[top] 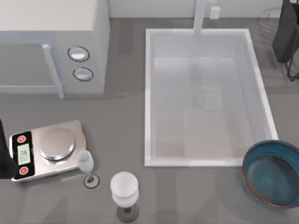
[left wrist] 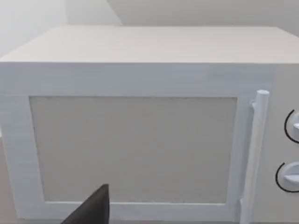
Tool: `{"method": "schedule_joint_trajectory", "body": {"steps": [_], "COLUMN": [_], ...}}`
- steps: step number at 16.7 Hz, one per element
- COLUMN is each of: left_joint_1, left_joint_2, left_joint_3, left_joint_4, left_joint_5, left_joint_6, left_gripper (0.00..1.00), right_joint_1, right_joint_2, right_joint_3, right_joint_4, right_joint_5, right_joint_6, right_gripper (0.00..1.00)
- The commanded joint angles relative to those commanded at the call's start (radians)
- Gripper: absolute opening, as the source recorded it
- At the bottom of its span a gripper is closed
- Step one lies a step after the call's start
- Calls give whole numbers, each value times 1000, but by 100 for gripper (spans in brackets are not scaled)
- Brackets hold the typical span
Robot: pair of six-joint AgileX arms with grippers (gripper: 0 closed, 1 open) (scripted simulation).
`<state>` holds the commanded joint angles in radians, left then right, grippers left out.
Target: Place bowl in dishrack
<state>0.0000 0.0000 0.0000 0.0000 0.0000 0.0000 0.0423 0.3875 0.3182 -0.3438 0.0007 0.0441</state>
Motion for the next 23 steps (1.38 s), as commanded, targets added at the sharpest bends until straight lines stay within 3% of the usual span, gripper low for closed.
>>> {"method": "schedule_joint_trajectory", "body": {"steps": [7,12,23], "left_joint_1": [0,0,0], "left_joint_2": [0,0,0], "left_joint_3": [0,0,0], "left_joint_4": [0,0,0], "left_joint_5": [0,0,0], "left_joint_6": [0,0,0], "left_gripper": [100,100,100], "right_joint_1": [53,81,86], "right_joint_2": [635,916,1000], "right_joint_3": [416,640,670], "right_joint_4": [-493,-731,-748], "right_joint_5": [10,10,9], "right_joint_6": [56,87,93], "right_gripper": [100,100,100]}}
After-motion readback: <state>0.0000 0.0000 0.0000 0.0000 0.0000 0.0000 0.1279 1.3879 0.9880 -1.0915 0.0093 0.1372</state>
